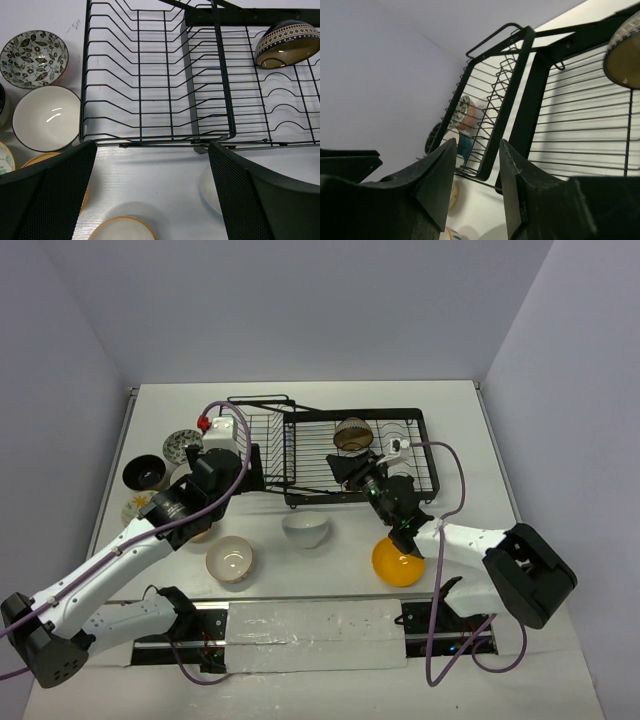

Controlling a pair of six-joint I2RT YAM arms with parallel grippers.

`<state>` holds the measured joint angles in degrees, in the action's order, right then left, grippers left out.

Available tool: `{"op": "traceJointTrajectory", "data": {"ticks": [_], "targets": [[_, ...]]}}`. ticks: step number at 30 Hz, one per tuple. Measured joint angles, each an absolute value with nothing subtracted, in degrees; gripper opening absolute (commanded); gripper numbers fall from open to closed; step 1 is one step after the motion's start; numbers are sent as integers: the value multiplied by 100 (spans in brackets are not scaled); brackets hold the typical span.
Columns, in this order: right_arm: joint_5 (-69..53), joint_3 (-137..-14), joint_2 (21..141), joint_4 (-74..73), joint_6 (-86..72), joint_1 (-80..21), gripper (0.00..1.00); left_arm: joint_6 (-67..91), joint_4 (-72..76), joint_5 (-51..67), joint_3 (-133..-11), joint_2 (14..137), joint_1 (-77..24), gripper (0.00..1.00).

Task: Load the bowls into the dish rack
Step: Pick up the bowl from the center of the board.

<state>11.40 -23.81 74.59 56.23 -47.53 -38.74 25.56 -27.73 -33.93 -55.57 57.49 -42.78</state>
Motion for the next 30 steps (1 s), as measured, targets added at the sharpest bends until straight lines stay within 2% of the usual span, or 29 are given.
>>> {"op": "traceJointTrajectory", "data": {"ticks": [4, 6, 9, 14, 24, 30], "targets": [[888, -2915, 7150, 4466, -4224, -3955, 55, 2556, -2773, -3389, -5557, 5828, -4270, 99], [814, -3087, 6831, 3957, -3940, -4064, 55, 2556, -2773, -3378, -5557, 5839, -4241, 99], [578, -3385, 6436, 3210, -3527, -4180, 63, 2556, -2773, -3356, -5557, 5841, -4167, 99], [176, -4071, 6348, 1841, -2829, -4545, 70, 2556, -2770, -3330, -5557, 5846, -4082, 99], [-703, -5951, 7207, -550, -1389, -5295, 70, 2567, -2773, -3345, -5557, 5843, -3972, 99], [-1308, -6563, 7933, -1260, -775, -5625, 70, 2600, -2775, -3485, -5555, 5800, -3896, 99]]}}
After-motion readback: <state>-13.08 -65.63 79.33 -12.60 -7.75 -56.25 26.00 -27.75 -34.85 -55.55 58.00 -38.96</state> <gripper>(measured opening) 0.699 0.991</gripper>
